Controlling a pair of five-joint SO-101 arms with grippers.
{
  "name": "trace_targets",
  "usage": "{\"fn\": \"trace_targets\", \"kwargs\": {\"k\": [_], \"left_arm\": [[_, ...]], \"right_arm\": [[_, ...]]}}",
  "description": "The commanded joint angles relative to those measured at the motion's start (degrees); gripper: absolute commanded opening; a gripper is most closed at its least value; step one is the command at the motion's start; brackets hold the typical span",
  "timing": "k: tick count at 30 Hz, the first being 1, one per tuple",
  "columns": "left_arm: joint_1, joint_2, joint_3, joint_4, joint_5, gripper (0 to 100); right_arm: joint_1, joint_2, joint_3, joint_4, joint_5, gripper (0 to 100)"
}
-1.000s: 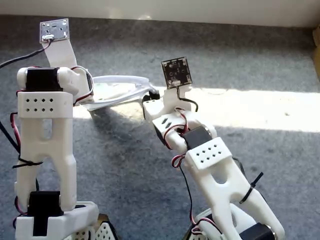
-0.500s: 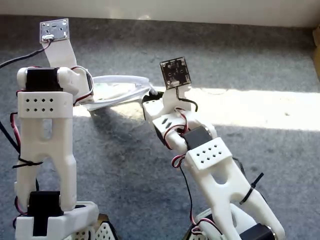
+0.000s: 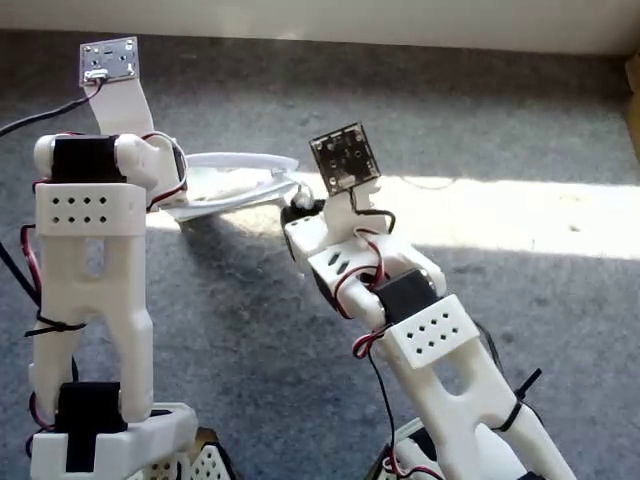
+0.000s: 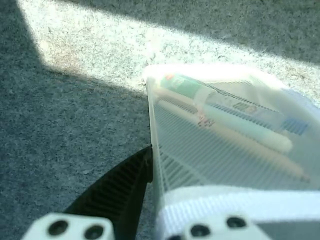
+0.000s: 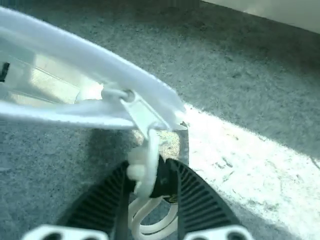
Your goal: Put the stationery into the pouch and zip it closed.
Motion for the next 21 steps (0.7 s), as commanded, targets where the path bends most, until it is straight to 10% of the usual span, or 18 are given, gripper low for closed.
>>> {"fn": "trace_targets", "kwargs": {"k": [1, 21], "left_arm": [[0.31, -0.31, 0.22, -0.97, -0.53, 1], [0.31, -0.48, 0.22, -0.97, -0.53, 1]], "right_arm": [[-0.66, -2.07, -3.21, 1.98, 0.44, 0.5], [-0.22, -1.45, -1.89, -3.82, -6.33, 12.7]]}}
